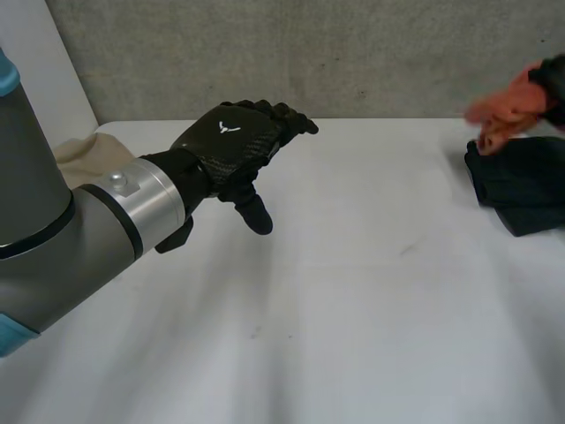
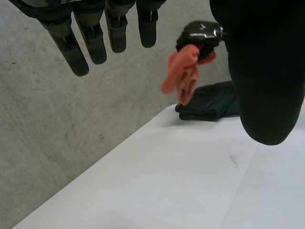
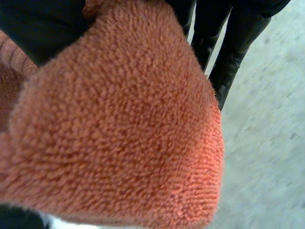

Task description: Fold the laundry.

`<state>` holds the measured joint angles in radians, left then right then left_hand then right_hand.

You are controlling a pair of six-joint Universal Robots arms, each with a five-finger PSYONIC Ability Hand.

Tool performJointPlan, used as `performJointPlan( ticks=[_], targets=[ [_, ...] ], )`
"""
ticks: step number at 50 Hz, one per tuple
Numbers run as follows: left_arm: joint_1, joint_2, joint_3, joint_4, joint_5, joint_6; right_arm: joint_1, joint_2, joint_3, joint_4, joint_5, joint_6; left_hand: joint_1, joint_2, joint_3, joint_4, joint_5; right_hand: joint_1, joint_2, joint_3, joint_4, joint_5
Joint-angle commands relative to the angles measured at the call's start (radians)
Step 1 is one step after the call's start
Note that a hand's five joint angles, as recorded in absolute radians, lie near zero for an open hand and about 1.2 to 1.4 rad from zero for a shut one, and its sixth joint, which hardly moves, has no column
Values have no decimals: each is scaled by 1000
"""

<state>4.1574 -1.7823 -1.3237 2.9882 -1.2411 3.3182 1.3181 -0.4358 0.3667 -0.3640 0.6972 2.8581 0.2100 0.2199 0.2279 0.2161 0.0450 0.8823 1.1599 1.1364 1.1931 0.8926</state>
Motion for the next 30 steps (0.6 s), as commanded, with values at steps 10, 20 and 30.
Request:
performJointPlan(
  ticks=[10, 20, 30],
  targets=[
    [-2, -31, -2, 3, -1, 1, -177, -6, 270, 65, -91, -131, 1, -9, -17, -6, -9, -350, -627, -604, -661, -535],
    [-3, -25, -2, 2, -1, 0, -169, -328, 419, 406, -10, -230, -2, -12, -20, -8, -12, -708, -985, -962, -1019, -893],
    [-5, -11, 4, 3, -3, 0, -53, -598, 420, 533, 415, -200, -5, -15, -23, -11, -15, -708, -985, -962, -1019, -893]
  ],
)
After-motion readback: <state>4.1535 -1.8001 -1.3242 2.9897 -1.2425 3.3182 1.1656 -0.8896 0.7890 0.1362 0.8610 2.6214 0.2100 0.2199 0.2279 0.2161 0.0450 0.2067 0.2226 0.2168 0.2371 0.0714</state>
